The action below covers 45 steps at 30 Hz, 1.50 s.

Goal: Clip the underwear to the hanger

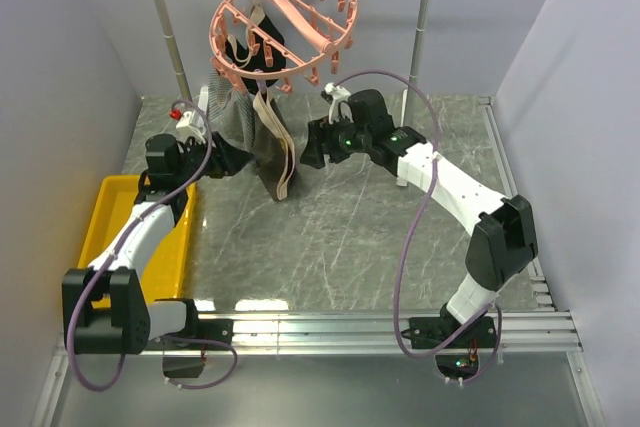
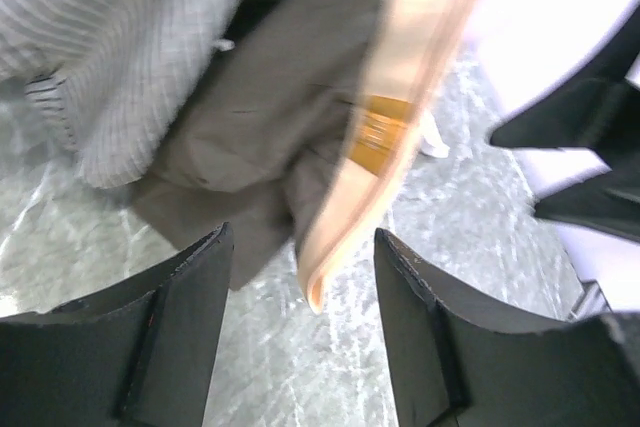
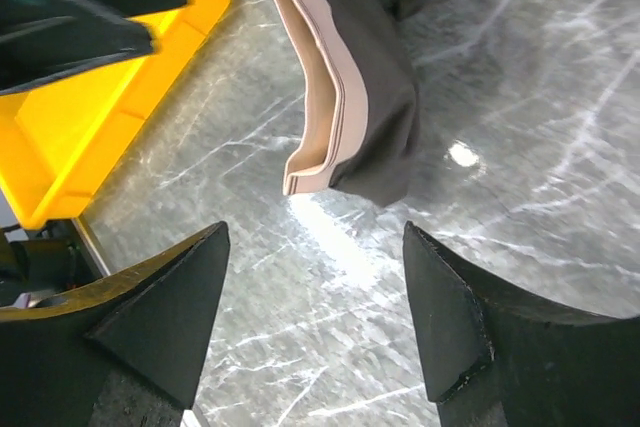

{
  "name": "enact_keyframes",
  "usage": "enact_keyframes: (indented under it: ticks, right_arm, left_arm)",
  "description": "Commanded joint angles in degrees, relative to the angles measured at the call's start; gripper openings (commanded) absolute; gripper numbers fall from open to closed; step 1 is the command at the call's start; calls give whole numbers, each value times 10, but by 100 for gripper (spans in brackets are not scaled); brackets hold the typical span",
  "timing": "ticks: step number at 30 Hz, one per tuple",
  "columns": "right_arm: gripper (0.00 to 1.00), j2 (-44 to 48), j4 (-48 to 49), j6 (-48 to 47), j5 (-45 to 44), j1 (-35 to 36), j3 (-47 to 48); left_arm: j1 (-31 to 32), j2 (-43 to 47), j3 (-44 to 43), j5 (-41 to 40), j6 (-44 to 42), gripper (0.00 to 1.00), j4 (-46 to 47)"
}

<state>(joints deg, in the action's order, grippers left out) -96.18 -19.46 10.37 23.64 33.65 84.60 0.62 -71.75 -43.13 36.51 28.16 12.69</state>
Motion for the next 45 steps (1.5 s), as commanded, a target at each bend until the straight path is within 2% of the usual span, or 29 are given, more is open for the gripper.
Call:
enact_keyframes:
  ticks: [1, 13, 17, 21, 25, 32, 38, 45]
  right_arm:
    - [77, 36, 46, -4, -3, -13, -22]
    - [78, 53, 76, 11, 4, -43, -39]
    - [77, 74, 115, 27, 22, -68, -64]
    - [75, 96, 194, 36, 57, -87, -92]
    - [74, 95, 267, 3, 78, -97, -93]
    - [74, 74, 409, -118, 103, -97, -95]
    - [75, 42, 442, -170, 105, -97, -63]
    - [76, 32, 450, -165, 119, -96, -38]
  left_arm:
    - [-3, 48, 8, 57, -6, 63, 36]
    - [-3, 121, 7, 119, -74, 63, 28]
    - [1, 152, 6, 132, -89, 63, 47]
    - [24, 160, -27, 135, -142, 63, 34]
    - [55, 147, -56, 138, -192, 63, 25]
    - [109, 115, -90, 119, -199, 63, 73]
    - [127, 85, -119, 116, -193, 63, 89]
    - [141, 73, -119, 96, -188, 63, 108]
